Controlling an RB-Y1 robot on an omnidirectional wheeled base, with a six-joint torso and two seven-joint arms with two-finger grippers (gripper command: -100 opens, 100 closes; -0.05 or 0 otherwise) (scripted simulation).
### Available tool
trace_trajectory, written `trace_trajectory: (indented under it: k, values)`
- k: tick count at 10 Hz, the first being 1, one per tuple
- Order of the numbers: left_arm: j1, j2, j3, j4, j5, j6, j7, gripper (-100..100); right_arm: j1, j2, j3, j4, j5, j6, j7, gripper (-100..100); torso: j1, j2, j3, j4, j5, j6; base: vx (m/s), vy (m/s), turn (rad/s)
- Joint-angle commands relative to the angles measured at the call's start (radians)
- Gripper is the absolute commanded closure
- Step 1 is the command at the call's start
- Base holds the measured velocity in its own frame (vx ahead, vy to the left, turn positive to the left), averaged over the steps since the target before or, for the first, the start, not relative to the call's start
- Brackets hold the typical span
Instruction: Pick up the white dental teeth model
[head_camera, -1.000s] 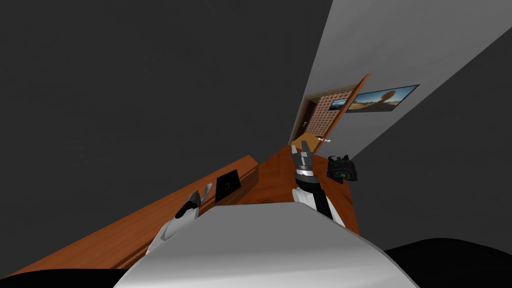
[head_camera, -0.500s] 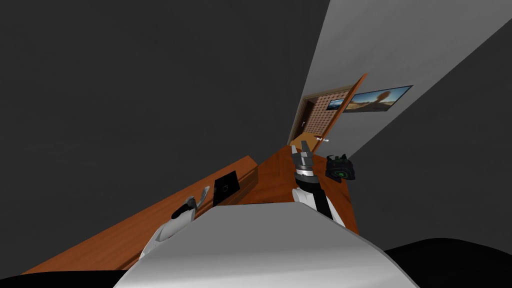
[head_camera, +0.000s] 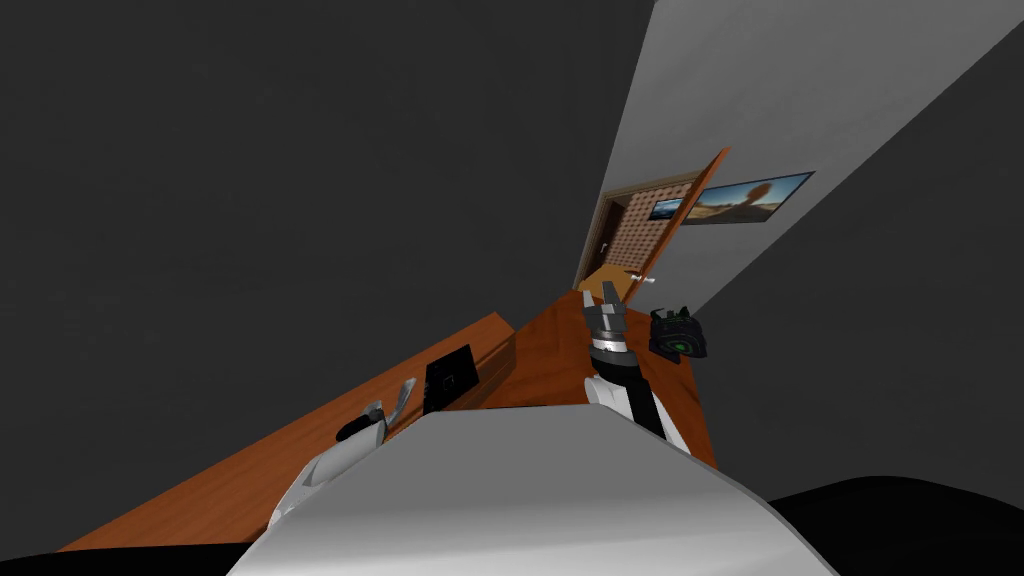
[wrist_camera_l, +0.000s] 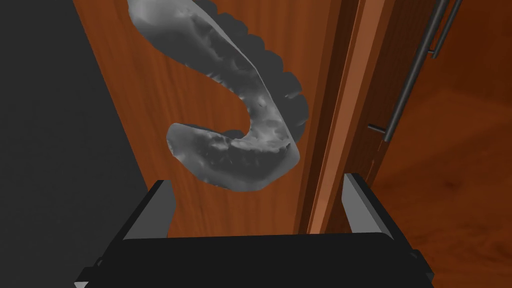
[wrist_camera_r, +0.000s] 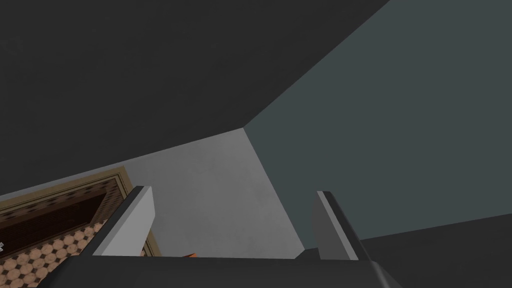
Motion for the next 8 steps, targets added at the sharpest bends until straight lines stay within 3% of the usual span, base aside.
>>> trace_trajectory:
  k: [1,7,8]
  values:
    - [-0.021,0.009,0.016,0.048,0.003,0.045,0.01,-100,0.0,0.0,0.0,0.0,0.0,0.0,0.0,0,0.0,0.0,0.0,0.0,0.0,0.0,0.05,0.027,-0.058]
    - [-0.056,0.031,0.037,0.159,0.033,0.126,0.023,-100,0.0,0.0,0.0,0.0,0.0,0.0,0.0,0,0.001,-0.001,-0.001,0.0,0.0,0.0,0.057,0.04,-0.047]
    - [-0.054,0.031,0.035,0.155,0.031,0.111,0.021,-100,0.0,0.0,0.0,0.0,0.0,0.0,0.0,0,0.002,-0.002,-0.001,0.0,0.0,0.0,0.031,0.026,-0.011]
